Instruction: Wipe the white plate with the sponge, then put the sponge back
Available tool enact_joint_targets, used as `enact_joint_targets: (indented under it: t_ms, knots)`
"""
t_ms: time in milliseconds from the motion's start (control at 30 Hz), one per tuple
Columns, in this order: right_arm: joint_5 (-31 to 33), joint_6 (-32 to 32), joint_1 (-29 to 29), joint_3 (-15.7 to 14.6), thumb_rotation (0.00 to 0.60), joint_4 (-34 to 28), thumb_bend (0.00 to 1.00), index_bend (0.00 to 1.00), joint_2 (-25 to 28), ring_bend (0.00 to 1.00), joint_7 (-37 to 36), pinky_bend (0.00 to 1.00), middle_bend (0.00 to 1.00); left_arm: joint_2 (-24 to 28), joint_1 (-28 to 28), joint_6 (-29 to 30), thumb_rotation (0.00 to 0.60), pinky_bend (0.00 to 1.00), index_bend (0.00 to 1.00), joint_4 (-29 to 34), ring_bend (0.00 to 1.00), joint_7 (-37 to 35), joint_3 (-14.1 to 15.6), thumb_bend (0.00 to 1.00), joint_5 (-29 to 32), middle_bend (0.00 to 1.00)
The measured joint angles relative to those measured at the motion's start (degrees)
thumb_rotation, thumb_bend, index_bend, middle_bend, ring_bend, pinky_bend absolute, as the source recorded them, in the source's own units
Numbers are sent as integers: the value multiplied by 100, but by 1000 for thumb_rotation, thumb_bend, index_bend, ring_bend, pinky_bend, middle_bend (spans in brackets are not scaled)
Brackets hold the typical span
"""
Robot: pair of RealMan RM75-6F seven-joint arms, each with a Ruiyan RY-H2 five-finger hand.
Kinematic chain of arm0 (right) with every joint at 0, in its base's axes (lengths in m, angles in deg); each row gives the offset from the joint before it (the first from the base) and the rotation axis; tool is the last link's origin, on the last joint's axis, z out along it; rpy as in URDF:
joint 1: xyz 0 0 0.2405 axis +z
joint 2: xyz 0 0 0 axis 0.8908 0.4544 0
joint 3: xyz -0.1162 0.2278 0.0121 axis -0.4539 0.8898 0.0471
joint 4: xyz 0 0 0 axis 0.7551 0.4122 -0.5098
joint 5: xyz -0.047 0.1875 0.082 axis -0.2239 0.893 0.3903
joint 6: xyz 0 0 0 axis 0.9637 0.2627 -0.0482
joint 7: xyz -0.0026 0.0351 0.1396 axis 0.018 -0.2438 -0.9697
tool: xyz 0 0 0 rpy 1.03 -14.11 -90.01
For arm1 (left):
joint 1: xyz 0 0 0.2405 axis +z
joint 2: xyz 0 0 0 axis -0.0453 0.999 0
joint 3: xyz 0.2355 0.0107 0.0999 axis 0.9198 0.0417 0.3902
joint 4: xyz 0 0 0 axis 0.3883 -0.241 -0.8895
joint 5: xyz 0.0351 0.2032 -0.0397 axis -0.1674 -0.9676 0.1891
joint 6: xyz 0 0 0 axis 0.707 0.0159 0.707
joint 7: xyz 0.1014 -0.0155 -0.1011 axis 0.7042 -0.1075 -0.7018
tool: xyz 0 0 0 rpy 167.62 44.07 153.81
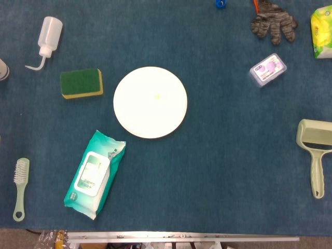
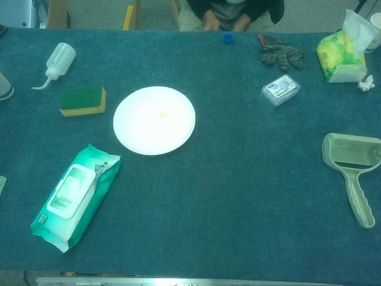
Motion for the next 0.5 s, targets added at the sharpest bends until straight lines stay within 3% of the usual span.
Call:
enact_joint_targets:
  t_ms: [500]
  knots:
    - [-3,-31,31,1,600,13,388,389,-50,244,52,450,394,-54,-192,-305,600,52,243,-65,0,34,21,277,-93,164]
